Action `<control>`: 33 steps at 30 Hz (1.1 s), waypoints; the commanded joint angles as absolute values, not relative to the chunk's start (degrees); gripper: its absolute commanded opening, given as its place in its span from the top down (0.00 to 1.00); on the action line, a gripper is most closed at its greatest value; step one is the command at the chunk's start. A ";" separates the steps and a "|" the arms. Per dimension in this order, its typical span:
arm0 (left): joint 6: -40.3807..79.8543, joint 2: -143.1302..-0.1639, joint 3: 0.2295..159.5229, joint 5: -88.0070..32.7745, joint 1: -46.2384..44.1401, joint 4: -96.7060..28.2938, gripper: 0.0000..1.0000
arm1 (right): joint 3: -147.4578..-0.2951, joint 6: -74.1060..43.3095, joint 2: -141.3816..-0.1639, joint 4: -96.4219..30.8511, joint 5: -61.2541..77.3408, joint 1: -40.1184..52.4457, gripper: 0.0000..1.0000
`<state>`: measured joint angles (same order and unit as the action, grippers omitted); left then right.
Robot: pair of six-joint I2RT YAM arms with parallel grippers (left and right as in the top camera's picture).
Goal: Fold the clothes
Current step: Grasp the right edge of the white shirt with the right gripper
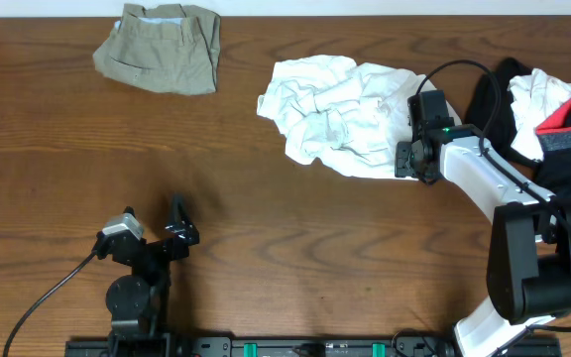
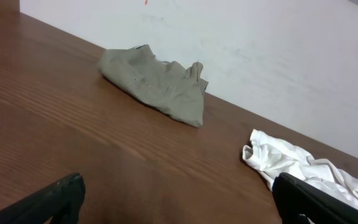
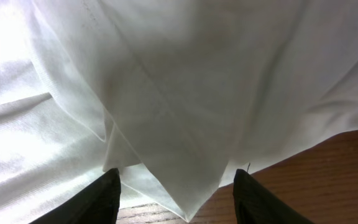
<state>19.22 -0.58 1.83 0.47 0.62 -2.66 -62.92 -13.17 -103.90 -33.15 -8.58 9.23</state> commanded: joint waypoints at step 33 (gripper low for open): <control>18.24 -0.23 0.23 1.98 0.60 -3.97 0.02 | -60.31 -13.21 -106.50 -31.64 -9.87 6.00 0.74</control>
<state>19.22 -0.58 1.83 0.47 0.62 -2.66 -60.73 -13.04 -105.71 -31.70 -8.82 6.57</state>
